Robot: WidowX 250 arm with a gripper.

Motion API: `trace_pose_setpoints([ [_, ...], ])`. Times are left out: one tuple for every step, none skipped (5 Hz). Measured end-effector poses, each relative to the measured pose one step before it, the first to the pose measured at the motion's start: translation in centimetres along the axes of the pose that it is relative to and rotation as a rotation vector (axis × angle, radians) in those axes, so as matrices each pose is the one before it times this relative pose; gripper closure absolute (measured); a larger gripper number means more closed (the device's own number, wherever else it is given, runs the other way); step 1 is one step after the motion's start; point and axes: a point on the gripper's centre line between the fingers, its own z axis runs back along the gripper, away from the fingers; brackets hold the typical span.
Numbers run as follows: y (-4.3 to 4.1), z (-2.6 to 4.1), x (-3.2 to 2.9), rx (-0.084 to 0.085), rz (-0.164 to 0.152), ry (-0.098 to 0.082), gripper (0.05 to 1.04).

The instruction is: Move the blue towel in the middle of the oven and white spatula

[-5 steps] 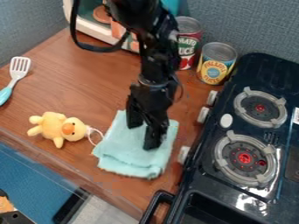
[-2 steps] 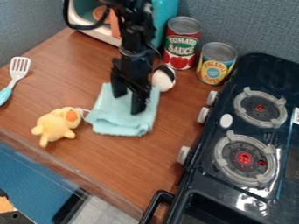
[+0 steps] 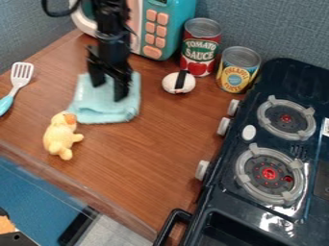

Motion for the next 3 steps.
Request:
trace_pose_setpoints([
  [3.546,-0.120,0.517,-0.0038,0.0817,0.0094,0.084],
  [2.654,-0.050,1.415,0.0043,0.0494,0.0272,0.084],
  [1.438,0.020,1.155,0.0037,0.0182,0.0267,0.084],
])
